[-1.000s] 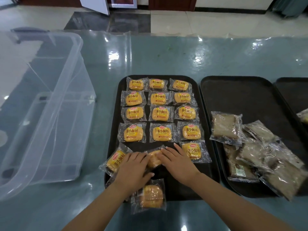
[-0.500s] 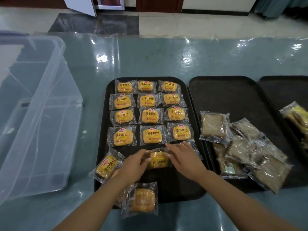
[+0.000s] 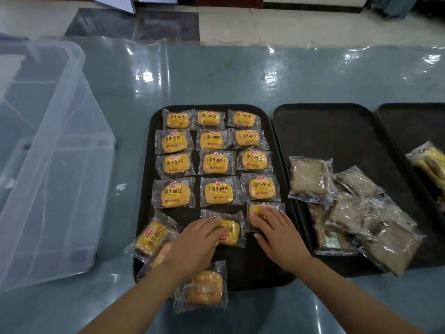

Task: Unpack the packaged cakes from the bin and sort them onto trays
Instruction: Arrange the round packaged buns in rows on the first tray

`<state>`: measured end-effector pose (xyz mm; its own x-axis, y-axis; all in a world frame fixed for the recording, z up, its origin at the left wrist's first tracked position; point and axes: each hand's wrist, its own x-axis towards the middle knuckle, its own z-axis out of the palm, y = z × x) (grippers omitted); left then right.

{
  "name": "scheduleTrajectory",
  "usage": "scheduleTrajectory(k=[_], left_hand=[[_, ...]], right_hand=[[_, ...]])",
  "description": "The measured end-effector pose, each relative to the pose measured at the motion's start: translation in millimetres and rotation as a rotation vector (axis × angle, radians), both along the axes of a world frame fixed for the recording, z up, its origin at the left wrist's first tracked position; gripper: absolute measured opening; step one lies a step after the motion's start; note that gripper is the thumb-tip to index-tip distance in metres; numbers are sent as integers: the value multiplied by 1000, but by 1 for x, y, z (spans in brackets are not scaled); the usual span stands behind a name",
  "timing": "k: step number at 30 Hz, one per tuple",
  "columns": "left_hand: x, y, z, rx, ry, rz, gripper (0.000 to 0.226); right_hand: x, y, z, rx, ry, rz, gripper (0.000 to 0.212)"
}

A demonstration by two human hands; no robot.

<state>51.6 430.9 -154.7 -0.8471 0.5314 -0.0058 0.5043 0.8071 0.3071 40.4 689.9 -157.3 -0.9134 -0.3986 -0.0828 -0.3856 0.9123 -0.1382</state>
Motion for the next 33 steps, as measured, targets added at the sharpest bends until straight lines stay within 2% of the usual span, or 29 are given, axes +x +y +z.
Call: scheduleTrajectory(k=[5,9,12,17,22,25,28,30,33], left_hand=[[1,3,-2,-52,-123,27,50],[2,4,-7,-159,-110,8,58],[2,4,-9,-226,-75,-10,51],[1,-4,-6,-163,60,-93,36],[12,8,6,-87,94,71,33],[23,12,3,-105,86,153,51],[32,7,-4,-169,81,173,62],[38,1,-8,-195,89,162,61],[47,-9,-10,-198,77,151,68]], right_hand=[[1,3,-9,40,-77,-26,52],[0,5,-10,80,-102,-19,55],[2,6,-12,119,-85,3,56],[-2,1,-7,124,-28,49,52],[0,-13,-6,93,47,178,48],[0,-24,-2,74,77,311,53],[2,-34,-1,64,17,431,68],[5,-39,-4,72,-36,441,73],[15,-45,-6,64,-42,429,70]])
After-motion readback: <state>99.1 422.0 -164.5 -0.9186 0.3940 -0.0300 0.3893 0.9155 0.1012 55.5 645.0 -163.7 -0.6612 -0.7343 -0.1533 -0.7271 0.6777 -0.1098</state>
